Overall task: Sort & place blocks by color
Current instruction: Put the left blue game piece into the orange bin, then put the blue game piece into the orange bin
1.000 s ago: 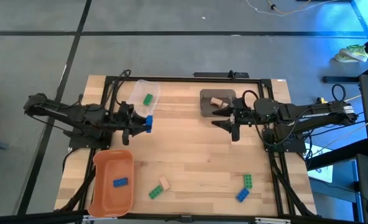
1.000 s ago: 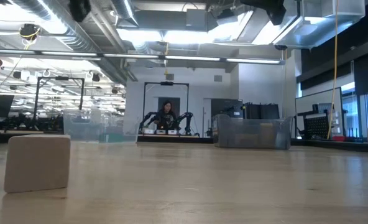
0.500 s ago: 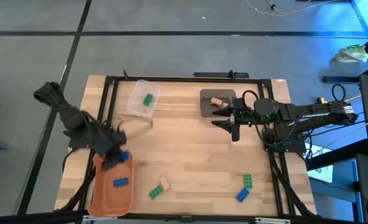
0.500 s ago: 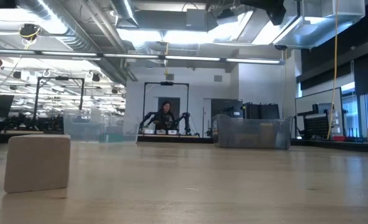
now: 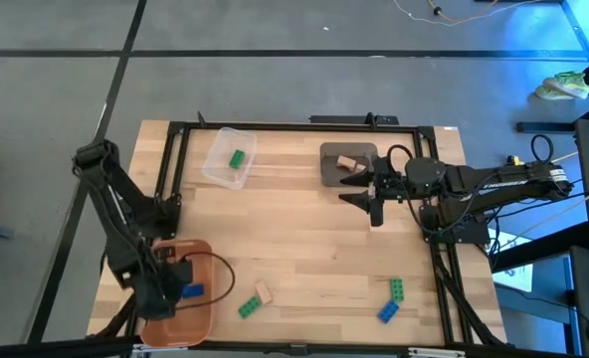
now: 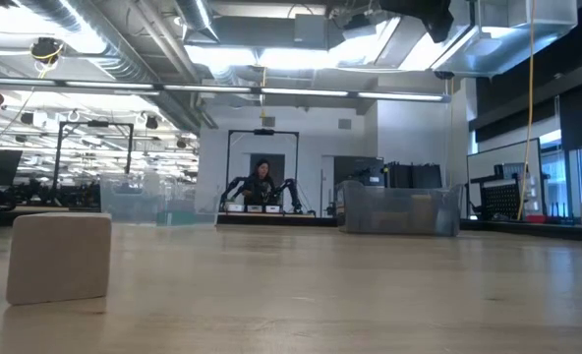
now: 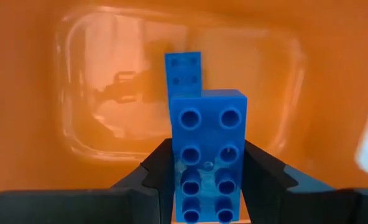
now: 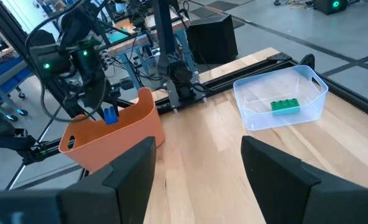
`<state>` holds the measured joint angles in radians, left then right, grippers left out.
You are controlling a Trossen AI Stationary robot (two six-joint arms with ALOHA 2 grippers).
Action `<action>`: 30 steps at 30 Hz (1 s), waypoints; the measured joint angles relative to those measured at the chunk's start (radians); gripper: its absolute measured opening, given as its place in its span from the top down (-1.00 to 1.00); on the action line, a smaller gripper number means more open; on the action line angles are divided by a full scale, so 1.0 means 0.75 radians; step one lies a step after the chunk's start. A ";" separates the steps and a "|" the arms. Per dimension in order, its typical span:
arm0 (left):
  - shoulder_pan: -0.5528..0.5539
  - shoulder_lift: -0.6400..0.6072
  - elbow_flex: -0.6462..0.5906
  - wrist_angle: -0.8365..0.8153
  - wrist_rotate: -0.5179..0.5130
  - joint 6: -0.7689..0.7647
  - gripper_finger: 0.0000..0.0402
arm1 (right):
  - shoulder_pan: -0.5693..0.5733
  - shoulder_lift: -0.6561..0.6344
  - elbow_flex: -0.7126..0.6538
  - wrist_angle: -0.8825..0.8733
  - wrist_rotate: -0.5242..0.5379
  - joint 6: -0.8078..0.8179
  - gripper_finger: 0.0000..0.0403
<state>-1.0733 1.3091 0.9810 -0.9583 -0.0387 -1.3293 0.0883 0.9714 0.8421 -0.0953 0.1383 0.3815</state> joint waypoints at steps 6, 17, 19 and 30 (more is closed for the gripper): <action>-0.002 0.115 -0.001 -0.002 0.004 0.028 0.16 | 0.000 0.000 0.000 0.000 0.000 -0.038 -0.18; 0.110 0.040 -0.001 -0.079 0.038 0.030 0.05 | 0.000 0.000 0.000 0.000 0.000 -0.036 -0.18; 0.133 0.004 -0.001 -0.077 0.034 0.034 0.05 | 0.000 0.000 0.000 0.000 0.000 -0.036 -0.18; 0.167 -0.049 -0.001 -0.077 0.064 0.112 0.05 | 0.000 0.000 0.000 -0.003 0.000 -0.037 -0.18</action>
<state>-0.9478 1.2724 0.9806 -1.0163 0.0091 -1.2453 0.0883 0.9714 0.8421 -0.0978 0.1383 0.3540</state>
